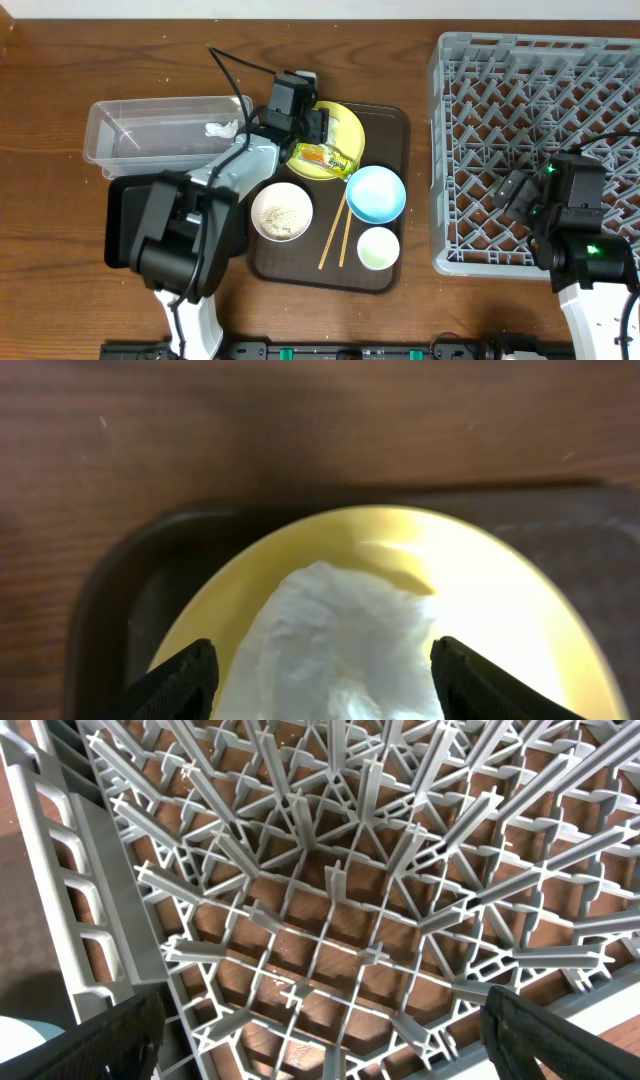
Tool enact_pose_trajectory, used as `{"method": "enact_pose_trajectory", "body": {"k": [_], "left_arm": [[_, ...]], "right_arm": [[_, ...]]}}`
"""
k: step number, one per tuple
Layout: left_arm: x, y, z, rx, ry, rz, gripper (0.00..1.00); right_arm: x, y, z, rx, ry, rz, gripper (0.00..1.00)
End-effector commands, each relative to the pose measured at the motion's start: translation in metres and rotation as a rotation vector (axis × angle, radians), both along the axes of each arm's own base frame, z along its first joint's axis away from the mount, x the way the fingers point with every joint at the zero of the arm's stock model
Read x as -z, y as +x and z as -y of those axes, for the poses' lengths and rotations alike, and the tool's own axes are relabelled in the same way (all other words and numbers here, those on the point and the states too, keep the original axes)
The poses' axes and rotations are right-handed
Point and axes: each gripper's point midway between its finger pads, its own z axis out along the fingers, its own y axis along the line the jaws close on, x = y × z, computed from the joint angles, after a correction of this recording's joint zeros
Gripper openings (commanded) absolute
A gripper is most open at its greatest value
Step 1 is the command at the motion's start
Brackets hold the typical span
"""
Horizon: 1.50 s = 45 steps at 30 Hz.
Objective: Sort waste into correct bins and load items into the dishwasher rack
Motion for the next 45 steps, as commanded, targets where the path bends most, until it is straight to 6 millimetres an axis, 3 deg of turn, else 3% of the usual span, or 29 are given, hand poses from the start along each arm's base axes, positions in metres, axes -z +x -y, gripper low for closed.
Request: {"method": "enact_pose_trajectory", "body": {"k": [1,3,7,10,13,17,21,25,31,39,41,42,45], "left_arm": [[0.016,0.001,0.0,-0.002,0.009,-0.027,0.71],[0.024,0.0,-0.001,-0.002,0.014,-0.04,0.65],[0.023,0.001,0.0,-0.002,0.011,-0.033,0.25],[0.017,0.002,0.0,-0.003,0.007,-0.022,0.06],[0.001,0.004,0.001,-0.004,-0.003,0.008,0.06],[-0.041,0.007,-0.001,-0.013,-0.02,0.083,0.06],[-0.088,-0.002,-0.02,-0.075,0.026,0.137,0.06],[-0.112,-0.021,-0.051,-0.158,0.113,0.125,0.06],[-0.122,-0.046,-0.109,-0.286,0.219,0.053,0.06],[-0.114,-0.047,-0.171,-0.42,0.234,0.0,0.09],[-0.114,-0.047,-0.181,-0.445,0.234,-0.003,0.17],[-0.114,-0.047,-0.183,-0.45,0.234,-0.003,0.3],[-0.114,-0.047,-0.183,-0.449,0.231,-0.004,0.52]], "right_arm": [[-0.008,0.001,0.004,0.027,0.005,0.022,0.99],[-0.007,0.001,0.004,0.027,0.005,0.018,0.99],[-0.007,0.0,0.004,0.027,0.005,0.015,0.99],[-0.007,0.0,0.004,0.027,0.005,0.015,0.99],[-0.006,-0.001,0.004,0.027,0.005,0.01,0.99],[-0.005,-0.002,0.004,0.027,0.006,0.004,0.99],[-0.005,-0.002,0.004,0.027,0.006,0.004,0.99],[-0.005,-0.002,0.004,0.027,0.006,0.004,0.99],[-0.005,-0.002,0.004,0.027,0.006,0.004,0.99],[-0.005,-0.002,0.004,0.027,0.005,0.005,0.99],[-0.005,-0.002,0.004,0.027,0.005,0.005,0.99],[-0.005,-0.002,0.004,0.027,0.006,0.005,0.99],[-0.005,-0.002,0.004,0.027,0.006,0.004,0.99]]}}
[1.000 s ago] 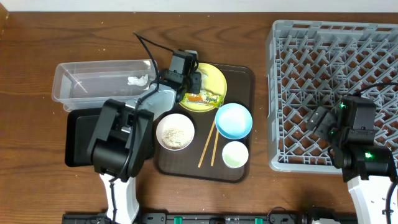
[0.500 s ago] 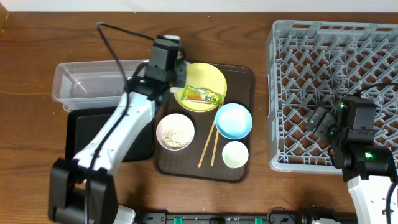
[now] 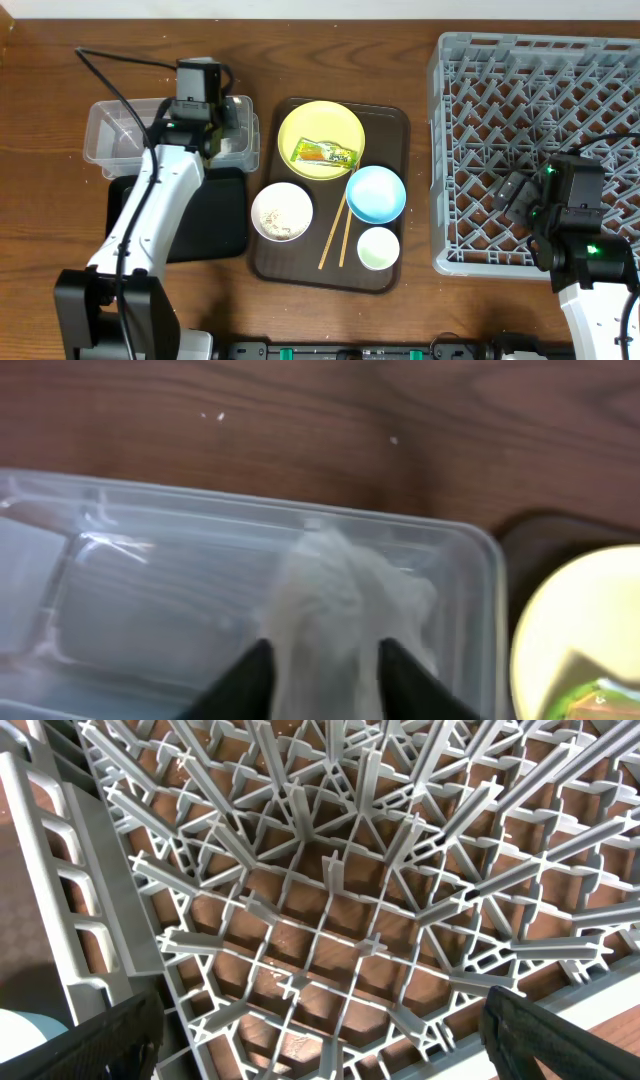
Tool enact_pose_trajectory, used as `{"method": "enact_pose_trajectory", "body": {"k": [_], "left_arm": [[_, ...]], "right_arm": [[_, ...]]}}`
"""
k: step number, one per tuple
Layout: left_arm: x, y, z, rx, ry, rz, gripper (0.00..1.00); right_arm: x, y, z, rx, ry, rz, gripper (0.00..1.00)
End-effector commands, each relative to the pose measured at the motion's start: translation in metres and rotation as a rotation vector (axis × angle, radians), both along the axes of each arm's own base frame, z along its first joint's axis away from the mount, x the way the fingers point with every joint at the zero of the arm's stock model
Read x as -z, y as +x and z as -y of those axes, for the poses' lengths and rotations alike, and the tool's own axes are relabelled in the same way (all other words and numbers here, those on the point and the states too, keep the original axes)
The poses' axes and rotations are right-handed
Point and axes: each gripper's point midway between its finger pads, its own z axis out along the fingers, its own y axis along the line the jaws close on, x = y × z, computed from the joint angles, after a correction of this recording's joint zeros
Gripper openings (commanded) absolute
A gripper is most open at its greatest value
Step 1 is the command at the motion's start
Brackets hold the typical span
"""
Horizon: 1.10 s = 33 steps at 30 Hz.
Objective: Sort waste into correct bins and load items into the dishwasher rack
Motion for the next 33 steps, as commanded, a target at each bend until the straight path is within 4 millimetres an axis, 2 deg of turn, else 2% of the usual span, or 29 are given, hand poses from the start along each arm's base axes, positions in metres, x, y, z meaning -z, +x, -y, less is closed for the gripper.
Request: {"method": "enact_pose_trajectory", "body": {"k": [1,5,7,11,18,26,33], "left_arm": [[-0.003,0.001,0.0,0.0,-0.007,0.006,0.55],[0.0,0.001,0.025,0.101,-0.092,-0.004,0.57],[0.0,-0.001,0.049,0.225,-0.141,-0.014,0.57],[-0.001,-0.01,0.097,0.482,-0.197,-0.025,0.65],[0.006,-0.027,0.137,0.625,-0.177,-0.056,0.71],[0.051,-0.057,0.176,1.038,0.056,-0.178,0.75],[0.098,-0.061,0.189,1.105,0.065,-0.278,0.76]], "right_arm": [[-0.008,0.002,0.005,0.028,0.003,0.023,0.99],[-0.008,0.002,0.005,0.028,0.003,0.023,0.99],[-0.008,0.002,0.005,0.029,0.003,0.023,0.99],[-0.008,0.002,0.005,0.028,0.003,0.023,0.99],[-0.008,0.002,0.005,0.029,0.003,0.023,0.99],[-0.007,0.002,0.004,0.028,0.004,0.022,0.99],[-0.007,0.002,0.003,0.024,0.009,0.023,0.99]]}}
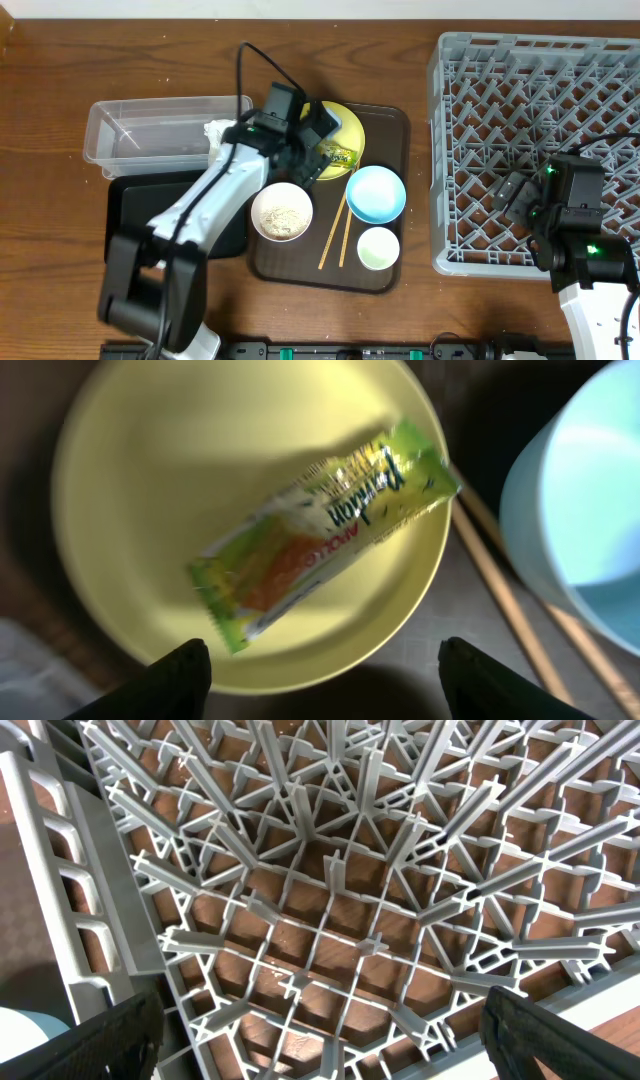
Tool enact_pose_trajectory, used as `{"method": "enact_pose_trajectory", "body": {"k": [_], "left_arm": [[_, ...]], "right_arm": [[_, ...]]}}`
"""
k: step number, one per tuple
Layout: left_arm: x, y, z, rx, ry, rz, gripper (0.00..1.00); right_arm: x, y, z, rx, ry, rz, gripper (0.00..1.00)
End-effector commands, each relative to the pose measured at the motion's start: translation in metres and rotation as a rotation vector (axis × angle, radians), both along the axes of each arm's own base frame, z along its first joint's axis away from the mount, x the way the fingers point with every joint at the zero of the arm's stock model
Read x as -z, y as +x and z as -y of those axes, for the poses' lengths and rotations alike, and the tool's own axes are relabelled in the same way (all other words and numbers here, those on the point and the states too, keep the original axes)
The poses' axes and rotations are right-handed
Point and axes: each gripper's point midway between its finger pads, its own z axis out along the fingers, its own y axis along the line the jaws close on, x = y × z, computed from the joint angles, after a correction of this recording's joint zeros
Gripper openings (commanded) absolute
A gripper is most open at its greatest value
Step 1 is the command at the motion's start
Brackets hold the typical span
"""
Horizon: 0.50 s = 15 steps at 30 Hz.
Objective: Sort waste into correct bins and load items into the dishwasher rack
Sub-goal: 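Grasp the green snack wrapper on the yellow plate with the left gripper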
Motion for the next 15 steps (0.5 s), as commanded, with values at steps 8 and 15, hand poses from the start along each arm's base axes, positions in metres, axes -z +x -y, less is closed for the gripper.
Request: {"method": "enact_pose_trajectory", "body": {"k": [8,15], "left_arm": [[0.033,0.015,0.007,0.057,0.029,0.031,0.76],[0.032,0.02,0.009,0.056,0.023,0.05,0.76]], "right_arm": [[-0.007,0.002,0.004,0.026,0.006,0.022,0.99],[-0.008,0.002,0.004,0.026,0.005,0.023,0.99]]}}
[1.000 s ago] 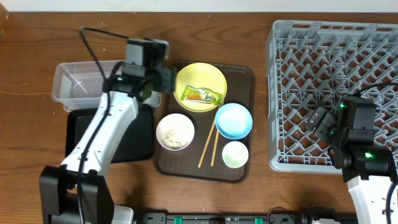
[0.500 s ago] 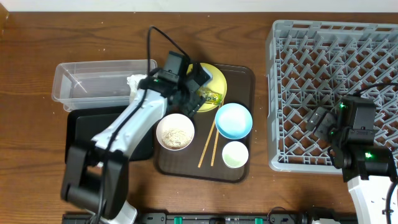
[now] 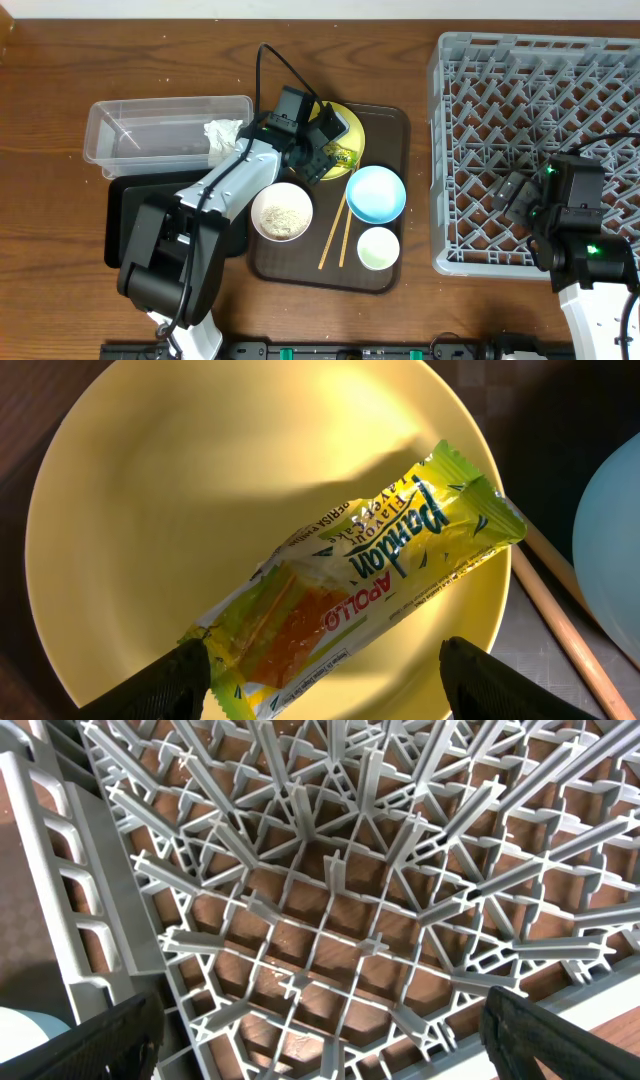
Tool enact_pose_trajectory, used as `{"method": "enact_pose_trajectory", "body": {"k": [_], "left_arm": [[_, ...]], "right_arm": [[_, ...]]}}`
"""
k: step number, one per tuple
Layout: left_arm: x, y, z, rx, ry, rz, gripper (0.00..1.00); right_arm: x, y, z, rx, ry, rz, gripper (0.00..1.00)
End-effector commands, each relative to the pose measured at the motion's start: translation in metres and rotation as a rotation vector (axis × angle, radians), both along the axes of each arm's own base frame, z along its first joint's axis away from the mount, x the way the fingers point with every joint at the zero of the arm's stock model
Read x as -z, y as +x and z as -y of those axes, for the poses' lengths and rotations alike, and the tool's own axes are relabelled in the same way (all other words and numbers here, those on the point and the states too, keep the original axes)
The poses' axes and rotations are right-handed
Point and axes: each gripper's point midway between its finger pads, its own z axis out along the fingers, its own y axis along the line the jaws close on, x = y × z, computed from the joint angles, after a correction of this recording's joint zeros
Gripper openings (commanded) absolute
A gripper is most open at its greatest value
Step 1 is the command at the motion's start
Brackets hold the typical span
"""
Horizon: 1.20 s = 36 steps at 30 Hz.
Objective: Sort waste into correct bins and load items into the dishwasher rack
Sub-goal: 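Grasp the green snack wrapper on the yellow plate with the left gripper, then move the wrapper with the left gripper and release it into the bin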
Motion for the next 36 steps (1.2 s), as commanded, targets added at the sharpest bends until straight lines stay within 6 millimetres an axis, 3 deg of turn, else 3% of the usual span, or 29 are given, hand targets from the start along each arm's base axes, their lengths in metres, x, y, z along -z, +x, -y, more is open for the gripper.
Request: {"method": "enact_pose_trajectory", "body": {"k": [1,11,21,30,32,36], "left_arm": [[0.006,-0.002,-0.001,0.014,0.018,-0.004,0.76],[0.006,0.001,0.0,0.015,0.013,0.008,0.76],[0.032,-0.002,-0.001,0.015,0.033,-0.041,0.76],[0.041,0.016,0.008,0.013,0.008,0.017,0.76],[0.048,0.014,0.007,0.013,0.015,0.0,0.74],[0.058,0.012,0.006,0.014,0.023,-0.019,0.62]], "right_arm": [[-0.008,0.002,0.004,0.026,0.005,0.023,0.99],[-0.007,0.002,0.004,0.026,0.005,0.023,0.99],[-0.007,0.002,0.004,0.026,0.005,0.022,0.99],[-0.007,0.002,0.004,0.026,0.005,0.022,0.99],[-0.007,0.002,0.004,0.026,0.005,0.022,0.99],[-0.007,0.002,0.004,0.026,0.005,0.022,0.99]]}}
